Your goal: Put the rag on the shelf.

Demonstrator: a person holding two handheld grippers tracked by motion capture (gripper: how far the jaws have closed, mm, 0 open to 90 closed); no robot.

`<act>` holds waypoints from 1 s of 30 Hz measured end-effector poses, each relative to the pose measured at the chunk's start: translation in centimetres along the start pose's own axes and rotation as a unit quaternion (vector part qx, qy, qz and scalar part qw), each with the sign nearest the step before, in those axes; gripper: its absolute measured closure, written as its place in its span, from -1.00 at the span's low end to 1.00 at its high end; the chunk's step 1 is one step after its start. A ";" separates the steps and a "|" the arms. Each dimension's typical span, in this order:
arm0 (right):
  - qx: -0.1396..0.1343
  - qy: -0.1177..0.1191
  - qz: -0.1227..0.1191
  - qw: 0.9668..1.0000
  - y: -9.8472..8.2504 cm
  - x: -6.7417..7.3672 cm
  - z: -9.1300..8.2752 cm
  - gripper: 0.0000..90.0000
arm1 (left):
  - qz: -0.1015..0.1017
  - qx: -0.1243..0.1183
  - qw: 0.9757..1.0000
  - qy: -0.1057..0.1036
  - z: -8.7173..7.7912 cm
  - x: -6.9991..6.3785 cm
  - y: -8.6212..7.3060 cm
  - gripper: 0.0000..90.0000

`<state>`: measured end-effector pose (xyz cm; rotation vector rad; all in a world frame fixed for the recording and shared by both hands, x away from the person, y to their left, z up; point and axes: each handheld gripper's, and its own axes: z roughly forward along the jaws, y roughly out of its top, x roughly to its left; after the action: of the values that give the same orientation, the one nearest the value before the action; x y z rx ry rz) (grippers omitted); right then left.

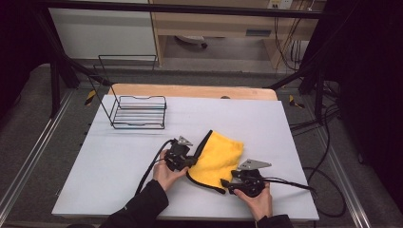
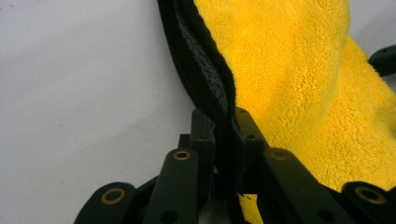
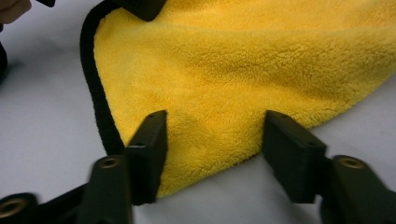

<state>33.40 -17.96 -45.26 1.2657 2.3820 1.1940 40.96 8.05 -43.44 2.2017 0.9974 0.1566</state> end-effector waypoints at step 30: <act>-0.052 -0.101 0.028 0.993 4.7 -7.2 0.2 -0.09 | 0.005 -0.024 1.000 0.007 5.4 2.3 7.9 -0.10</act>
<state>40.77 -21.89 -43.35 1.3571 2.1271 1.1305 49.45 3.02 -42.75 2.1645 0.9816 0.1997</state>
